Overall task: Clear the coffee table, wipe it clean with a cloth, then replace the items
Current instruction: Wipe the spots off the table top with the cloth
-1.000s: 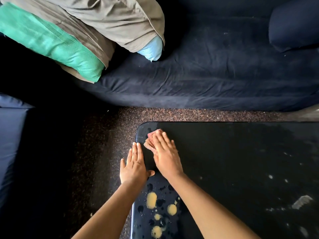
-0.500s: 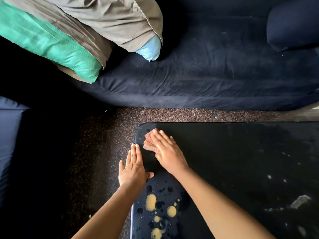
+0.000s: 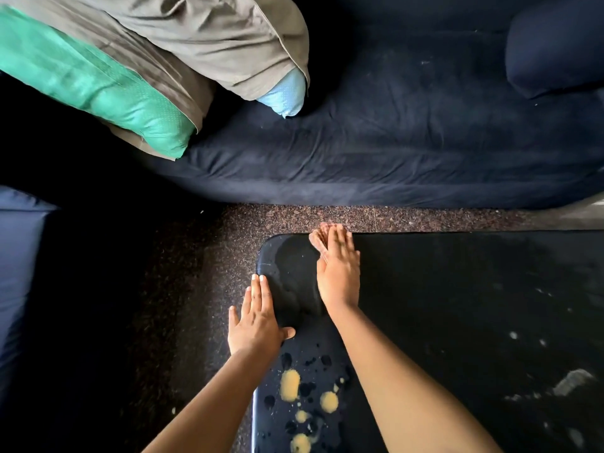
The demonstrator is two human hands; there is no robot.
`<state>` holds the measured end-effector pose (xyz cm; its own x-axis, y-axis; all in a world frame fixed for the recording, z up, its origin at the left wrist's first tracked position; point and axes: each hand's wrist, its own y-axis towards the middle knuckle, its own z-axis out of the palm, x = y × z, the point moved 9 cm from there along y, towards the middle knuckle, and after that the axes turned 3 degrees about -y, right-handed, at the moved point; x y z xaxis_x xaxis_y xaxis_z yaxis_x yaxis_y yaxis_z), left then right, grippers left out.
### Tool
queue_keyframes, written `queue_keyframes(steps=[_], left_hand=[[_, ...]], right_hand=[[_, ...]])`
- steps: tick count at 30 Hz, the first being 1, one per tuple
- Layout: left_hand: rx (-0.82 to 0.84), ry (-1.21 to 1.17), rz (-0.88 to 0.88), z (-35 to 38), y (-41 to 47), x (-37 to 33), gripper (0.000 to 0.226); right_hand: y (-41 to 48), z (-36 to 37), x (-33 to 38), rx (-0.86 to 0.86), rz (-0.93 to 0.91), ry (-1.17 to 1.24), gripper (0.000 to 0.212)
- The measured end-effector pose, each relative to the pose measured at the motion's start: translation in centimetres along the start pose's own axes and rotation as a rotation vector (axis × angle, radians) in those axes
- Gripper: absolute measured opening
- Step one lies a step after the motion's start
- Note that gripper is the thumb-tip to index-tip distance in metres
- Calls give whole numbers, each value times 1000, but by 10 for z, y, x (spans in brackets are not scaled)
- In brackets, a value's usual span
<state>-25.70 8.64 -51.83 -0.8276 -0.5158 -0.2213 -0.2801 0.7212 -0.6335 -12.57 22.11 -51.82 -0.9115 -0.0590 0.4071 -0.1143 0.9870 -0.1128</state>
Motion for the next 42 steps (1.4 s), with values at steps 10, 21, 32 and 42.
queue_keyframes(steps=[10, 21, 32, 42], left_hand=[[-23, -23, 31, 1, 0, 3, 106], [-77, -97, 244, -4, -4, 22, 89], [-30, -78, 243, 14, -18, 27, 77], [-26, -130, 197, 27, -19, 36, 70]], right_hand=[[-65, -7, -16, -51, -242, -86, 67], [-102, 16, 34, 41, -398, -49, 67], [-125, 18, 37, -63, -92, -5, 73], [-143, -6, -35, -101, 288, -30, 70]])
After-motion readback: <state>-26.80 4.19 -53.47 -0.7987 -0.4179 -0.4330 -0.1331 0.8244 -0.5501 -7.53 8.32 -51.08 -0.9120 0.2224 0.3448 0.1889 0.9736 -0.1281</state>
